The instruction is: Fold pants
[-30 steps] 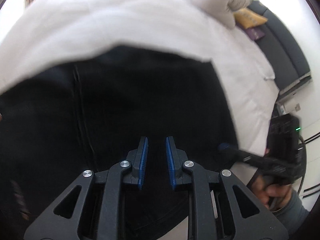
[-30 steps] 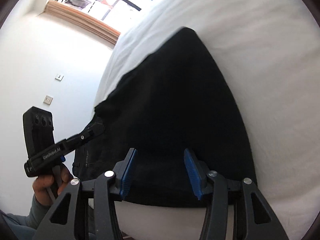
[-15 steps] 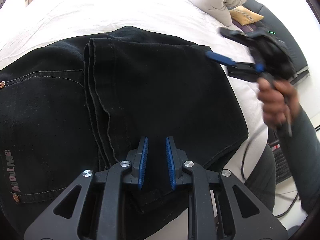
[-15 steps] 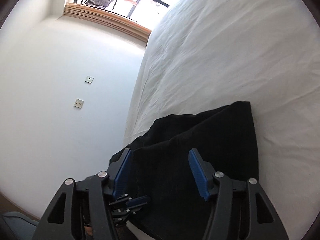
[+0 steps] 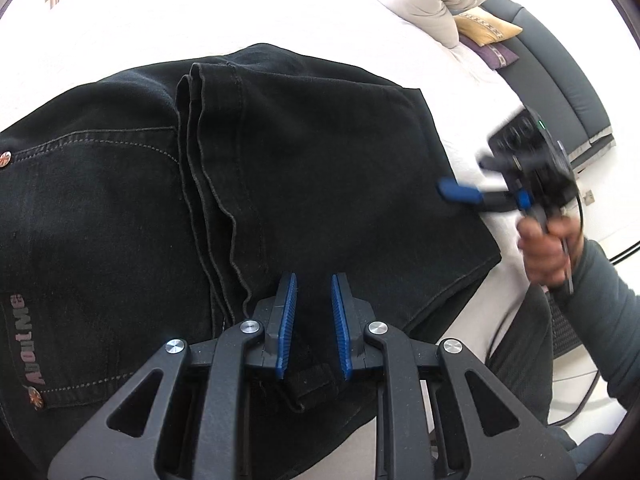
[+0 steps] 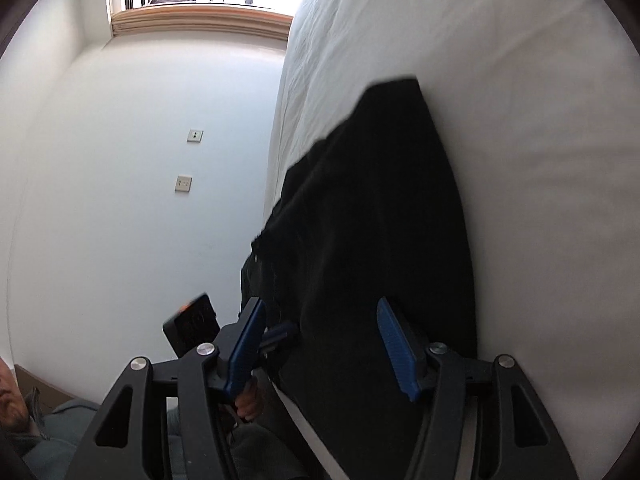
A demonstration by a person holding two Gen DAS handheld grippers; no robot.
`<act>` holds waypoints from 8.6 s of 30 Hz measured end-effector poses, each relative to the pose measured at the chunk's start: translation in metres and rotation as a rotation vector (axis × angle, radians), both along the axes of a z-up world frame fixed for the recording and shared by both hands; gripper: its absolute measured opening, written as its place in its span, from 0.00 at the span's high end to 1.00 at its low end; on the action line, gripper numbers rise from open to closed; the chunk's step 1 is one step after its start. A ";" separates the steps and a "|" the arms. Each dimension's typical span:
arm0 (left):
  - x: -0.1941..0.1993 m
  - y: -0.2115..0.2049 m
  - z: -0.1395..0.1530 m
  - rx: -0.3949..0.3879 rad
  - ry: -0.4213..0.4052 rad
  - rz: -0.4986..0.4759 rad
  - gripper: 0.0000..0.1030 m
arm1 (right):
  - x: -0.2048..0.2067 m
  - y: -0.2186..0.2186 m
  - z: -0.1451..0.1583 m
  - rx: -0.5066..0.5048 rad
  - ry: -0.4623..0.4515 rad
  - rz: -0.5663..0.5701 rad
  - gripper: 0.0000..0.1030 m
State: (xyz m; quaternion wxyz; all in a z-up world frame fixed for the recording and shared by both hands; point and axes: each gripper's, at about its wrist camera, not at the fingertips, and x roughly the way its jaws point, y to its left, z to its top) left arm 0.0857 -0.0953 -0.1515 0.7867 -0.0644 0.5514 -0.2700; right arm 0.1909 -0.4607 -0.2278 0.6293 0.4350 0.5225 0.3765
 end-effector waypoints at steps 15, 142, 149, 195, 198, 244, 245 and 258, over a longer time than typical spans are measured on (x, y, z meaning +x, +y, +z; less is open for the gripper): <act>-0.014 0.008 0.005 -0.006 -0.054 0.003 0.83 | -0.083 0.042 0.042 -0.096 -0.022 0.189 0.35; 0.082 -0.244 0.000 0.174 -0.230 -0.161 0.85 | 0.035 0.000 0.022 -0.365 -0.120 0.053 0.81; 0.075 -0.241 -0.002 0.042 -0.148 -0.170 0.42 | 0.041 -0.006 0.016 -0.356 -0.137 0.065 0.81; 0.077 -0.088 0.013 -0.056 -0.288 -0.091 0.33 | 0.073 -0.015 0.011 -0.132 0.021 -0.184 0.81; 0.094 -0.071 0.032 -0.119 -0.317 -0.046 0.33 | 0.054 -0.021 0.029 -0.114 -0.006 -0.172 0.46; 0.077 0.010 0.002 -0.433 -0.042 0.004 0.25 | -0.018 -0.035 0.047 -0.168 -0.128 -0.133 0.26; 0.083 0.015 0.001 -0.413 -0.051 0.045 0.17 | -0.019 -0.044 0.054 -0.197 -0.151 -0.159 0.21; 0.130 -0.023 -0.029 -0.226 0.087 0.124 0.16 | 0.008 -0.063 0.005 -0.288 -0.033 -0.119 0.36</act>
